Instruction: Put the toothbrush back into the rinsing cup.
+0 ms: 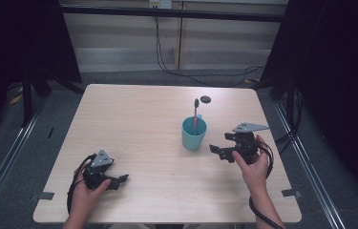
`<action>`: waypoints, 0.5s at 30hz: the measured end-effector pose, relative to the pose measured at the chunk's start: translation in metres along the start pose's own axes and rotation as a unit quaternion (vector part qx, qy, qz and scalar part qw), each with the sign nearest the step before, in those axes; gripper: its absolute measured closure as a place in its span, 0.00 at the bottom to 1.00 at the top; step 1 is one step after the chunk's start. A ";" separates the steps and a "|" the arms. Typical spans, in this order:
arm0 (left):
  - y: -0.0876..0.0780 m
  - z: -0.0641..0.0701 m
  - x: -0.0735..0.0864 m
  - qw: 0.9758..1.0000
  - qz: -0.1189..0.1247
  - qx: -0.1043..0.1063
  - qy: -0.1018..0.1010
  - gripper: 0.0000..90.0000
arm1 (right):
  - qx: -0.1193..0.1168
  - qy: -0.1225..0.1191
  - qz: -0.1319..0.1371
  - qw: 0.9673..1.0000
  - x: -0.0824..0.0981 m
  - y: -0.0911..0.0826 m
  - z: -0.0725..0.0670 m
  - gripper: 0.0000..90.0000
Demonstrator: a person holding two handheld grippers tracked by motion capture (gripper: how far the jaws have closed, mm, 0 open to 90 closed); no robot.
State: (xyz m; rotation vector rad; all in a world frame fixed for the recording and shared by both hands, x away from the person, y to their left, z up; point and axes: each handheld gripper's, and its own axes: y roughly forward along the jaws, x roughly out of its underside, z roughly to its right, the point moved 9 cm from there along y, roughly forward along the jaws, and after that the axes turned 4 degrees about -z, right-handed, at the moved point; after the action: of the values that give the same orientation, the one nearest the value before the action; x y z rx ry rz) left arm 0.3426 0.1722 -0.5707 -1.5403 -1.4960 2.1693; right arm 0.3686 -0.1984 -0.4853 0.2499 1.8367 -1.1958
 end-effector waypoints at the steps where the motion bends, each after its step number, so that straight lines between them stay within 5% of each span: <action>1: 0.000 0.000 0.000 1.000 0.000 0.000 0.000 0.17 | 0.001 0.000 0.000 1.000 0.001 0.000 0.000 0.17; 15: 0.000 0.000 0.000 1.000 0.000 0.000 0.000 0.17 | -0.007 -0.010 -0.012 1.000 0.023 -0.004 0.002 0.17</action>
State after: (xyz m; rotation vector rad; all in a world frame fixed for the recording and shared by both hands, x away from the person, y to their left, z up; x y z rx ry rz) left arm 0.3426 0.1722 -0.5707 -1.5402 -1.4960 2.1690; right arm 0.3538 -0.2084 -0.5011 0.2072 1.8354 -1.1969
